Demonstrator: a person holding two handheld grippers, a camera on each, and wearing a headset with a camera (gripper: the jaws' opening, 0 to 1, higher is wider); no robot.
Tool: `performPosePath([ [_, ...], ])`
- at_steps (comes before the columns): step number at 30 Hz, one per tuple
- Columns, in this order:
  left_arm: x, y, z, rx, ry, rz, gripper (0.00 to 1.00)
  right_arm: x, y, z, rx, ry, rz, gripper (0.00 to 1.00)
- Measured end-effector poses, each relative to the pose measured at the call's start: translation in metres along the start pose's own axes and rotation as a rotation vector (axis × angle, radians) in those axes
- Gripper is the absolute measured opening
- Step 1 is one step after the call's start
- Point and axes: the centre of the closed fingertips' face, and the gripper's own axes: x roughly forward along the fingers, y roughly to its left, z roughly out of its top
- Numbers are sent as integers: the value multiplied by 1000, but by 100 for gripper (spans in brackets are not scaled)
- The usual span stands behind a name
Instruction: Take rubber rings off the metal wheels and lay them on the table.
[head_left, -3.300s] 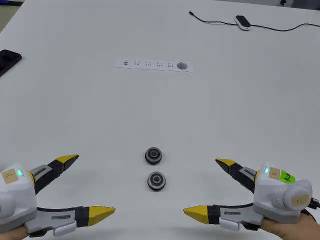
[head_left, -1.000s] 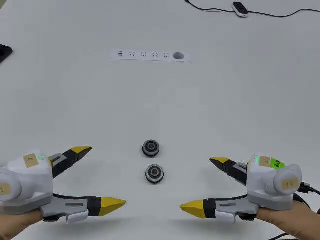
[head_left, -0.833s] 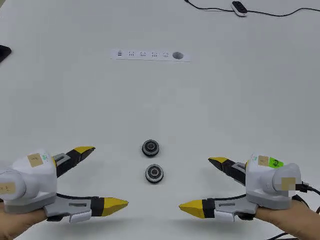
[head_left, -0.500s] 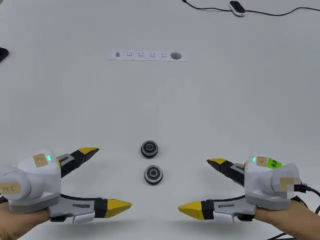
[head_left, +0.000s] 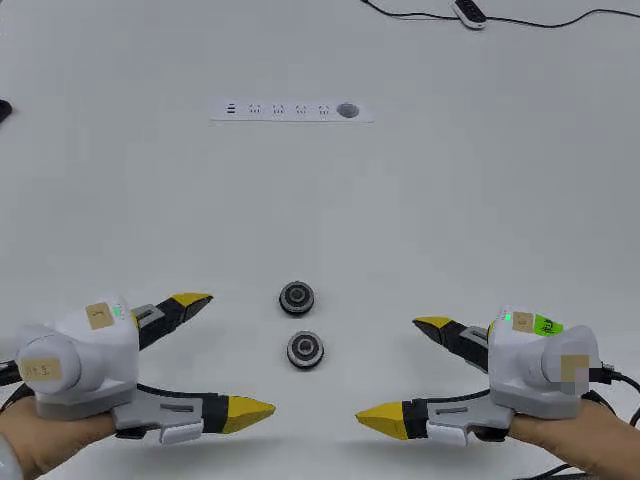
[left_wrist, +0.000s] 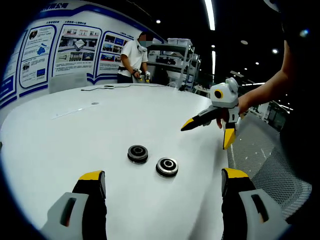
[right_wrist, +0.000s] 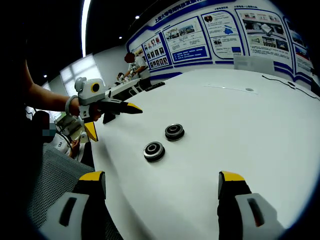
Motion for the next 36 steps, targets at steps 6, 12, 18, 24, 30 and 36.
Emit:
performPosePath([
  [6,6,-2,2,12,9,-16,98,1,0,-1,2,0,2,94],
  [12,12,-5,2,21,19,-36,97,1,-1,0,5,-5,1,94],
  [18,17,-7,2,37,33,-50,96,2,-1,0,7,-4,3,93],
  [24,23,-11,0,53,53,-68,92,3,-1,0,10,-5,4,93],
  [30,28,-13,0,64,65,-79,90,4,-1,0,13,-6,5,93],
  [36,34,-15,-3,77,88,-86,86,3,-3,0,15,-7,3,93],
])
